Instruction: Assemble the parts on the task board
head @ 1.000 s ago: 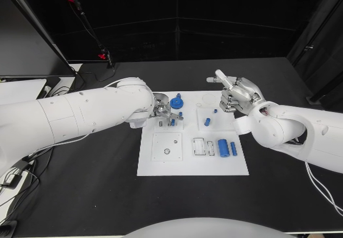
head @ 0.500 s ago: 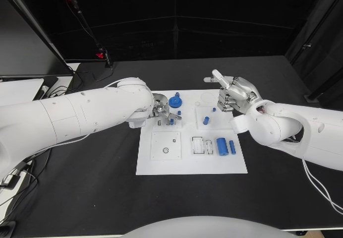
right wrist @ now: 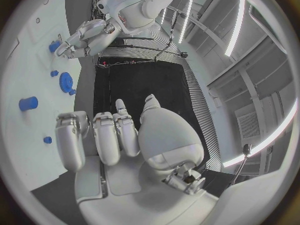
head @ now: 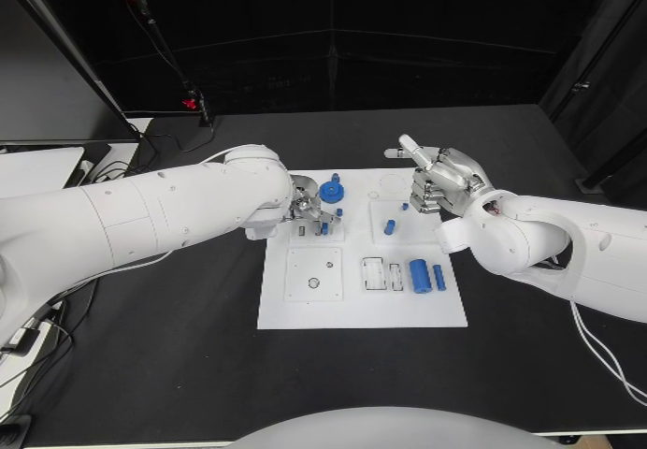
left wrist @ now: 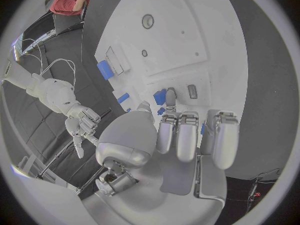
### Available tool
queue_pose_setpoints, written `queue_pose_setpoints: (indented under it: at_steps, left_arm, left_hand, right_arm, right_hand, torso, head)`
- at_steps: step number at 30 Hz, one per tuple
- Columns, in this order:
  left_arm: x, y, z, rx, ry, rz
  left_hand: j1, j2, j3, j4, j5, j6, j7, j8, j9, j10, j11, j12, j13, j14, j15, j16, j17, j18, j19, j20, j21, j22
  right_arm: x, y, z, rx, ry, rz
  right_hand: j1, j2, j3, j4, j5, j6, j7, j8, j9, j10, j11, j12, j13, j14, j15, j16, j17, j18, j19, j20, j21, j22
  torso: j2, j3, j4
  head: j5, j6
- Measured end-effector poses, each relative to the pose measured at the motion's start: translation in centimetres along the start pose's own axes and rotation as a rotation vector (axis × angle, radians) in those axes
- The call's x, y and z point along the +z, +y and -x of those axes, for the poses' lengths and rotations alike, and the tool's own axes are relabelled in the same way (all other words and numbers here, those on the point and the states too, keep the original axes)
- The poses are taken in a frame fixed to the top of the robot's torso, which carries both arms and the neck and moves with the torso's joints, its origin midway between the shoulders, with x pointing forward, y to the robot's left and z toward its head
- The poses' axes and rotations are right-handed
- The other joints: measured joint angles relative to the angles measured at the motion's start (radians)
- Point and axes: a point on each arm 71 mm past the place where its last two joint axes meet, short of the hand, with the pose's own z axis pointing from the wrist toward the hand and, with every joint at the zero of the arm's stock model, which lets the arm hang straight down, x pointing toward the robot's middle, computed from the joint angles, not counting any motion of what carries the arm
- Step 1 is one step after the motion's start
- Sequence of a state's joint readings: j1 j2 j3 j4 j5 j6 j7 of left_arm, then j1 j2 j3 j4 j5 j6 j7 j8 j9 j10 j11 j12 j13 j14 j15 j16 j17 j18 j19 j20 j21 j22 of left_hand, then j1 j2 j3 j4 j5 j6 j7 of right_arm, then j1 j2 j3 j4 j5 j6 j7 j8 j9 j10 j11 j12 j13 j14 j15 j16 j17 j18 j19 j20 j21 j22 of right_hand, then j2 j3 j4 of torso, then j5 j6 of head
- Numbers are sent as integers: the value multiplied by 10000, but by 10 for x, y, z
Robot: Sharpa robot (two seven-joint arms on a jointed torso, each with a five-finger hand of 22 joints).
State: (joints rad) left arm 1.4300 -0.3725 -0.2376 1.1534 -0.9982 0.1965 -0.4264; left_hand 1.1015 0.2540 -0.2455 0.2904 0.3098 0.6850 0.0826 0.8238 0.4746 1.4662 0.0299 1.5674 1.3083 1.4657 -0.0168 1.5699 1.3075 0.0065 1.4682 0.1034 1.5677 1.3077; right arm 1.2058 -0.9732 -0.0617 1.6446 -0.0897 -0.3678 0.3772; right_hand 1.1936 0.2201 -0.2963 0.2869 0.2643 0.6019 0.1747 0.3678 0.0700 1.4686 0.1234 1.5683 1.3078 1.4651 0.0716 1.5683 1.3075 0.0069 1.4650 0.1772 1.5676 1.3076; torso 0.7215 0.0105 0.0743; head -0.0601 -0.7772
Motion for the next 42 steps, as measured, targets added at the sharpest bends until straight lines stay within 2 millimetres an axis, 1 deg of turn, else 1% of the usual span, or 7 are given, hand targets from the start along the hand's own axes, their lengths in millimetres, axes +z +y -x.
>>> queue_pose_setpoints:
  at_steps: [8, 15, 24, 26, 27, 31, 42]
  left_arm:
    - [1, 0, 1, 24, 42, 41]
    - [2, -1, 1, 62, 88, 37]
    - [3, -2, 1, 100, 153, 41]
    - [3, -3, 0, 109, 165, 39]
    - [3, -3, 0, 116, 174, 38]
    - [3, -4, 0, 137, 210, 35]
    - [3, -3, 1, 135, 217, 62]
  left_hand:
    - [304, 13, 58, -4, 164, 73, -2, -116, 132, 0, 0, 3, 25, 0, 0, 0, 0, -1, -21, -21, 0, 0]
    - [852, -162, 139, -3, 537, 126, -55, -311, 310, 1, -66, 60, 30, 3, -2, 0, 0, -1, -35, -35, 0, 0]
    - [1047, -232, 139, -3, 632, 142, -70, -356, 388, 2, -67, 87, 27, 3, -67, 0, 0, -1, 2, -71, 0, -1]
    - [1165, -238, 213, -16, 739, 164, -92, -420, 428, 2, -67, 97, 27, 3, -67, 0, 0, -1, 1, -71, 0, -1]
    - [1237, -255, 274, -22, 827, 178, -106, -433, 447, 2, -67, 104, 28, 2, -67, 0, -1, -1, 2, -71, 0, -1]
    - [1601, -492, 550, 5, 1632, 212, -141, -590, 576, -26, -111, 52, 23, 2, -66, 0, -1, 0, -35, -107, 0, -1]
    - [2340, -1104, 1310, -29, 3025, 289, -148, -861, 863, -14, -123, -3, 0, -30, -110, 0, -1, 0, -35, -180, 0, -2]
  right_arm:
    - [0, -1, 0, -6, -6, -111]
    - [0, -2, 0, -8, -6, -162]
    - [0, -2, 0, -10, -7, -202]
    - [0, -2, 0, -11, -8, -209]
    - [0, -2, 0, -11, -9, -214]
    - [0, -2, 1, -15, -17, -229]
    - [0, -3, 2, -27, -45, -273]
  right_hand:
    - [0, 0, 0, 0, 30, 0, 0, 33, 1, 0, 0, 0, 0, 0, 0, 0, 0, 1, 0, 0, 0, 0]
    - [0, 0, 0, 0, 48, 0, 0, 40, 1, 0, 0, 0, -1, 0, 0, 0, -1, 1, 0, 0, 0, -1]
    - [40, 40, 0, 0, 48, 0, 0, 39, 1, 0, -1, 0, 1, 0, -1, 0, -1, 1, 0, 0, 0, -1]
    - [40, 40, 0, 0, 48, 0, 0, 39, 1, 0, -1, 0, 1, 0, 0, 0, -1, 0, 0, 0, 0, -1]
    - [40, 40, 0, 0, 48, 0, 0, 39, 2, 0, -1, 0, 1, 0, 0, 0, -1, 1, 0, 0, 0, -2]
    - [40, 40, 0, 0, 48, 0, 0, 39, 2, 0, 0, 0, 1, 0, 0, 0, -1, 0, 0, 0, 0, -2]
    - [39, 40, 0, 0, 48, -32, -32, 79, 2, 0, -1, 0, 1, 0, -1, 0, -2, 1, 0, 0, 0, -2]
  torso:
    - [2, -1, -8]
    - [2, 0, -10]
    - [2, -1, -10]
    - [2, -2, -10]
    - [2, -3, -9]
    - [2, -4, -8]
    - [2, -4, -7]
  head:
    - [-21, -31]
    - [-25, -42]
    - [-61, -71]
    - [-61, -74]
    - [-61, -76]
    - [-62, -86]
    - [-83, -114]
